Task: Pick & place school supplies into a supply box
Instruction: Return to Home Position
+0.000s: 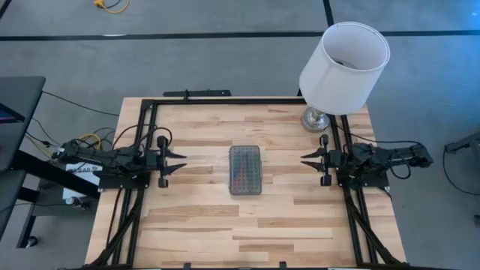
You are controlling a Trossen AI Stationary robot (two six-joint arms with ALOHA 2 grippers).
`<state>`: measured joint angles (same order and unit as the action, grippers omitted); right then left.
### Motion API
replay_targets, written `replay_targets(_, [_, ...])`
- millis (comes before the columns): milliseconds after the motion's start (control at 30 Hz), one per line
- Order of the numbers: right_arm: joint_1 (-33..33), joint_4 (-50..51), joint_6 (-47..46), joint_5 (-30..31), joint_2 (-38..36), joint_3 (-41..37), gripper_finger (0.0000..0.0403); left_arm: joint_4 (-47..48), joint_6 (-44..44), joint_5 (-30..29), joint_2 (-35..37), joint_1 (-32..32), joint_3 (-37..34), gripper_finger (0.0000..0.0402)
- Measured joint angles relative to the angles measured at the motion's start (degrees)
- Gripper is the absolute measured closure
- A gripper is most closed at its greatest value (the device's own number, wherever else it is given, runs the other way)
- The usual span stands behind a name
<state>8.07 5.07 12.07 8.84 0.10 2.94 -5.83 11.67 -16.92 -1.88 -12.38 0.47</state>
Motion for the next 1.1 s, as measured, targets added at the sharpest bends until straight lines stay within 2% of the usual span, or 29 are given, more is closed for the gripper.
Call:
replay_targets(100, [-3.45, -0.39, 0.86, -3.0, 0.02, 0.0, 0.0341, -0.65, 0.9, 4.86, 1.89, 1.53, 0.0, 0.0292])
replay_targets(300, [-10.22, -1.08, 0.4, -11.76, 0.0, -0.54, 0.0349, 1.99, 0.19, 6.06, 1.69, 4.23, 0.14, 0.0292])
replay_targets(500, [-11.6, -1.48, 0.4, -11.56, 1.09, -0.79, 0.0349, 2.5, -0.91, 7.43, 0.95, 4.85, 0.09, 0.0292])
replay_targets(700, [-11.56, -1.46, -0.03, -11.56, 1.06, -0.81, 0.0349, 2.32, -1.02, 5.28, 0.97, 4.85, 0.09, 0.0292])
replay_targets(1100, [-11.56, -1.39, -0.04, -11.56, 1.05, -0.81, 0.0349, 2.34, -1.5, 5.23, 0.95, 4.85, 0.09, 0.0292])
